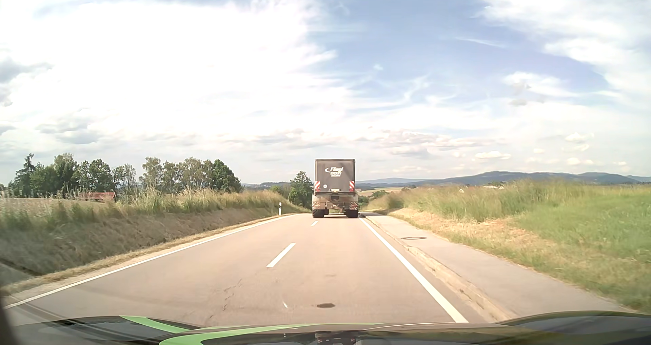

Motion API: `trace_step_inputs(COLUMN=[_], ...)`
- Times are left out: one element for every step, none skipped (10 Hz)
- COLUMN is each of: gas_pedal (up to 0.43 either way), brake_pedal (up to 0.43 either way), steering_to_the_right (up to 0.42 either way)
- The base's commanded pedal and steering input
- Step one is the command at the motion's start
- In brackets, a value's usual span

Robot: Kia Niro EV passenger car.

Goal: Follow the waypoints while adhering to traffic rules and regulations

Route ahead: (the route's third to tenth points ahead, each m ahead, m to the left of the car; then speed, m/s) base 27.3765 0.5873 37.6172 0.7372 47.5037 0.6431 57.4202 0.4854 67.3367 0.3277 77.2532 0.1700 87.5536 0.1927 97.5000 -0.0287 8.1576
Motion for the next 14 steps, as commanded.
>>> trace_step_inputs(gas_pedal=[0.098,0.098,0.098,0.098,0.098,0.098,0.098,0.087,0.059,0.059,0.059,0.059,0.059,0.059], brake_pedal=[0.000,0.000,0.000,0.000,0.000,0.000,0.000,0.000,0.000,0.000,0.000,0.000,0.000,0.000], steering_to_the_right=[-0.003,-0.002,-0.003,-0.003,-0.003,-0.003,-0.003,-0.003,-0.003,-0.003,-0.003,-0.003,-0.003,-0.003])
